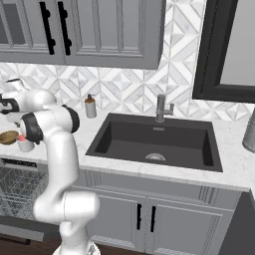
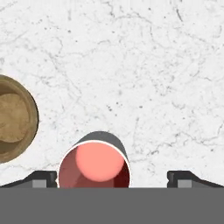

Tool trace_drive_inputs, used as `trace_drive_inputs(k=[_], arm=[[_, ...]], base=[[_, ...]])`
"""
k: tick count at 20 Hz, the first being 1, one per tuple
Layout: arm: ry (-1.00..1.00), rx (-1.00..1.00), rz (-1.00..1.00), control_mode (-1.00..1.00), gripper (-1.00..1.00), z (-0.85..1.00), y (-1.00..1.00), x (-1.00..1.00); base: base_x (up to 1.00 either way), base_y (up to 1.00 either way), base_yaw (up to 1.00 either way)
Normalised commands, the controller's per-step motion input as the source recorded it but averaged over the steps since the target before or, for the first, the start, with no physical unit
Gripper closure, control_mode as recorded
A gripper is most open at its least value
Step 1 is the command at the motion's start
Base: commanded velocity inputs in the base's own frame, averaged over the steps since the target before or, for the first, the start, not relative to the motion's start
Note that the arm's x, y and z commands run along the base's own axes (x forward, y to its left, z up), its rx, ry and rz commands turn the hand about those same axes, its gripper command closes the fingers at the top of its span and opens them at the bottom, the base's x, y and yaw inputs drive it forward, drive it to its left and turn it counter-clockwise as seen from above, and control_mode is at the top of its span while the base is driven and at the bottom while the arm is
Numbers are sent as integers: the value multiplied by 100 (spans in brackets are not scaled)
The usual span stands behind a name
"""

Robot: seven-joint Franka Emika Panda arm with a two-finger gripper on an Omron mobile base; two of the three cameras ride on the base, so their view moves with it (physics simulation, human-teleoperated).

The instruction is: Pick up the cup and bowl from the counter, place them in the dishwasher, and close the dishwasher door.

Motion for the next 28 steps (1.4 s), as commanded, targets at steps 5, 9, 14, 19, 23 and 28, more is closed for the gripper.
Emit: trace_drive_inputs(k=[5, 9, 14, 19, 23, 28], arm=[[0, 3, 0, -100, -100, -20, 6, 0], [3, 7, -1, -100, -100, -43, -43, -19], [1, 9, 0, -100, -100, -48, -68, -29], [0, 1, 0, -100, -100, -49, -1, -15], [0, 0, 0, -100, -100, -15, 10, 15], [0, 0, 0, -100, -100, -7, 14, 25]], base=[[0, 0, 0], [0, 0, 0], [0, 0, 0], [0, 0, 0], [0, 0, 0], [0, 0, 0]])
